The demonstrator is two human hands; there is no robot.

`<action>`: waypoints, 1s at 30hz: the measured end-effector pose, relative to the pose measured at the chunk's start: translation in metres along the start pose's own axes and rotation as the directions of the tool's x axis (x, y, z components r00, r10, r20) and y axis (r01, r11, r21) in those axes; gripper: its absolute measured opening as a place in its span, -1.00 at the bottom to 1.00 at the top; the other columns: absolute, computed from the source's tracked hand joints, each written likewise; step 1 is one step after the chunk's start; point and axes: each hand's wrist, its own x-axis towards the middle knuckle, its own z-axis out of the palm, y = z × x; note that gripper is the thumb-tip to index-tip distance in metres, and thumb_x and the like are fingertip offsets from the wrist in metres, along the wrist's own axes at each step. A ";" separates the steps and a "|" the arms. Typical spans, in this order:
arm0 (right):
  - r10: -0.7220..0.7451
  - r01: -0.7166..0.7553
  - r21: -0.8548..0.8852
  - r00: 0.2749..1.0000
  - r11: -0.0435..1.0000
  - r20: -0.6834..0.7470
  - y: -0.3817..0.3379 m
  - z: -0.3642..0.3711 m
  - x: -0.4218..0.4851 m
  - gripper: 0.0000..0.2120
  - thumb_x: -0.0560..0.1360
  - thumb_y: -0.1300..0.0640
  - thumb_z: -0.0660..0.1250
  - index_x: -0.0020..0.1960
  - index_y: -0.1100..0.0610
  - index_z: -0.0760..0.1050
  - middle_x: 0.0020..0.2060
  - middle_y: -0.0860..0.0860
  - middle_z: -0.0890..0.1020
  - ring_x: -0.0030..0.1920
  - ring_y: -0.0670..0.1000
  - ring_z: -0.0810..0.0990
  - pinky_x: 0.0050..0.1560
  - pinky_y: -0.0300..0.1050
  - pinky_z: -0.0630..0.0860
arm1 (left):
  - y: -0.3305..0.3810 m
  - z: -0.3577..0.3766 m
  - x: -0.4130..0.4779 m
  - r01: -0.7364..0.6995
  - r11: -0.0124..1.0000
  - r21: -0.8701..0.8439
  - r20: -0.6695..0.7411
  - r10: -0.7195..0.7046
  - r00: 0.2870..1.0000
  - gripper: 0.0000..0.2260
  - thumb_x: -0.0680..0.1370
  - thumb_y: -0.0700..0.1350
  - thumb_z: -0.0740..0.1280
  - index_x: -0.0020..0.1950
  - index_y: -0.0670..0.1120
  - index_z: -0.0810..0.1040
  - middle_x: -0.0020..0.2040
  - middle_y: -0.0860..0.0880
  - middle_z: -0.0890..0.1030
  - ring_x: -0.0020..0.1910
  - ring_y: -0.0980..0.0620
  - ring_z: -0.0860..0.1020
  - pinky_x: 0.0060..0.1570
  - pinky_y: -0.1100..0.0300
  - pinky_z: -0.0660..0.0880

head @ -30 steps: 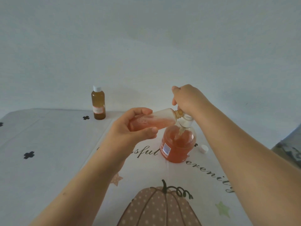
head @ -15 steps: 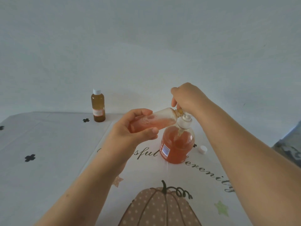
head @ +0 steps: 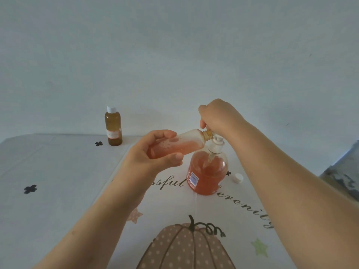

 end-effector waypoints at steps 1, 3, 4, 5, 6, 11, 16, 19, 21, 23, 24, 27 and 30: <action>-0.004 0.004 -0.006 1.000 1.000 0.004 -0.002 -0.003 -0.001 -0.64 0.51 0.11 0.08 -0.06 0.23 0.62 -0.22 0.06 0.68 -0.28 0.09 0.57 -0.09 -0.07 0.50 | 0.001 0.000 0.000 -0.003 1.000 -0.003 0.004 0.003 1.000 -0.58 0.25 -0.22 0.50 0.10 -0.07 0.59 0.00 -0.06 0.69 -0.08 -0.18 0.67 0.16 -0.12 0.53; -0.019 0.019 -0.014 1.000 1.000 0.005 -0.004 -0.005 -0.002 -0.65 0.52 0.11 0.08 -0.06 0.22 0.62 -0.22 0.05 0.68 -0.20 0.10 0.59 -0.01 -0.04 0.51 | 0.002 0.001 -0.001 -0.008 1.000 -0.003 0.006 0.008 1.000 -0.57 0.25 -0.22 0.50 0.11 -0.07 0.58 -0.01 -0.06 0.69 -0.09 -0.17 0.67 0.17 -0.12 0.53; -0.022 0.022 -0.011 1.000 1.000 0.006 -0.004 -0.006 -0.002 -0.65 0.52 0.11 0.08 -0.05 0.22 0.62 -0.24 0.04 0.67 -0.20 0.10 0.59 0.00 -0.04 0.51 | 0.003 0.001 -0.001 -0.009 1.000 -0.002 0.006 0.009 1.000 -0.57 0.25 -0.21 0.50 0.11 -0.07 0.58 0.00 -0.05 0.69 -0.08 -0.17 0.67 0.17 -0.12 0.53; -0.018 0.018 0.000 1.000 1.000 0.012 -0.004 -0.005 -0.002 -0.66 0.52 0.12 0.09 -0.05 0.22 0.62 -0.28 0.02 0.65 -0.23 0.08 0.57 -0.02 -0.05 0.50 | 0.003 0.001 -0.001 -0.008 1.000 -0.003 0.005 0.008 1.000 -0.57 0.25 -0.21 0.50 0.11 -0.07 0.58 0.01 -0.05 0.69 -0.08 -0.17 0.67 0.17 -0.12 0.53; -0.011 0.011 0.012 1.000 1.000 0.016 -0.004 -0.005 -0.002 -0.66 0.52 0.13 0.09 -0.05 0.22 0.62 -0.32 0.01 0.63 -0.25 0.07 0.55 -0.05 -0.06 0.49 | 0.003 0.001 -0.001 -0.009 1.000 -0.003 0.004 0.009 1.000 -0.57 0.25 -0.20 0.50 0.11 -0.07 0.58 0.01 -0.05 0.69 -0.08 -0.17 0.67 0.17 -0.13 0.53; 0.028 -0.028 -0.022 1.000 0.999 -0.006 -0.004 -0.003 -0.001 -0.66 0.52 0.13 0.09 -0.05 0.22 0.62 -0.21 0.06 0.67 -0.32 0.07 0.53 -0.20 -0.12 0.42 | 0.001 0.001 0.000 -0.017 1.000 0.005 0.007 0.017 1.000 -0.57 0.25 -0.20 0.51 0.10 -0.06 0.59 -0.01 -0.06 0.69 -0.09 -0.15 0.67 0.15 -0.10 0.54; 0.039 -0.037 -0.081 0.999 0.996 0.015 0.001 0.007 -0.001 -0.68 0.50 0.15 0.09 -0.07 0.19 0.63 -0.19 0.06 0.67 -0.35 0.04 0.51 -0.31 -0.19 0.35 | -0.002 -0.002 0.003 -0.008 1.000 0.000 0.004 0.008 1.000 -0.59 0.24 -0.25 0.51 0.07 -0.06 0.61 -0.03 -0.05 0.69 -0.09 -0.18 0.66 0.08 0.00 0.58; 0.049 -0.047 -0.081 0.999 0.996 0.020 0.003 0.009 -0.001 -0.69 0.50 0.16 0.10 -0.09 0.18 0.63 -0.18 0.06 0.67 -0.31 0.05 0.52 -0.31 -0.19 0.34 | -0.002 -0.004 0.005 -0.008 1.000 -0.001 0.014 0.008 1.000 -0.60 0.24 -0.27 0.50 0.06 -0.07 0.61 -0.03 -0.06 0.69 -0.08 -0.16 0.66 0.04 0.04 0.60; 0.059 -0.057 -0.074 0.998 0.996 0.023 0.002 0.007 -0.002 -0.69 0.49 0.17 0.10 -0.08 0.18 0.62 -0.19 0.07 0.67 -0.32 0.06 0.51 -0.32 -0.19 0.33 | -0.002 -0.004 0.005 -0.013 1.000 0.002 0.021 0.013 1.000 -0.60 0.25 -0.26 0.50 0.06 -0.06 0.61 -0.01 -0.05 0.68 -0.07 -0.17 0.66 0.06 0.02 0.59; 0.066 -0.065 -0.065 0.997 0.996 0.028 0.000 0.005 -0.003 -0.69 0.49 0.18 0.10 -0.07 0.18 0.63 -0.20 0.07 0.66 -0.34 0.05 0.50 -0.32 -0.19 0.33 | -0.002 -0.003 0.004 -0.020 1.000 0.001 0.019 0.020 1.000 -0.60 0.24 -0.25 0.50 0.06 -0.05 0.62 0.00 -0.05 0.68 -0.06 -0.17 0.66 0.08 -0.01 0.58; 0.069 -0.067 -0.062 0.997 0.996 0.026 -0.001 0.003 -0.003 -0.69 0.50 0.18 0.10 -0.06 0.19 0.63 -0.21 0.07 0.66 -0.35 0.05 0.50 -0.33 -0.19 0.33 | -0.001 -0.003 0.004 -0.025 1.000 -0.003 0.017 0.025 1.000 -0.60 0.24 -0.25 0.51 0.06 -0.06 0.61 0.00 -0.04 0.68 -0.05 -0.16 0.66 0.09 -0.01 0.58; 0.068 -0.066 -0.082 0.998 0.994 0.018 -0.005 -0.005 -0.004 -0.68 0.51 0.17 0.10 -0.05 0.19 0.63 -0.15 0.07 0.67 -0.34 0.05 0.50 -0.31 -0.18 0.34 | 0.001 -0.001 0.002 -0.036 0.999 -0.017 0.024 0.036 0.999 -0.59 0.25 -0.24 0.50 0.08 -0.08 0.60 -0.01 -0.02 0.68 -0.05 -0.13 0.66 0.10 -0.04 0.57; 0.068 -0.066 -0.118 0.998 0.991 0.013 -0.007 -0.008 -0.004 -0.68 0.52 0.16 0.09 -0.06 0.18 0.62 -0.14 0.06 0.67 -0.31 0.05 0.53 -0.30 -0.17 0.34 | 0.002 0.000 0.001 -0.034 0.999 -0.029 0.022 0.035 0.999 -0.59 0.25 -0.25 0.49 0.09 -0.09 0.59 -0.02 -0.02 0.69 -0.07 -0.13 0.66 0.12 -0.07 0.56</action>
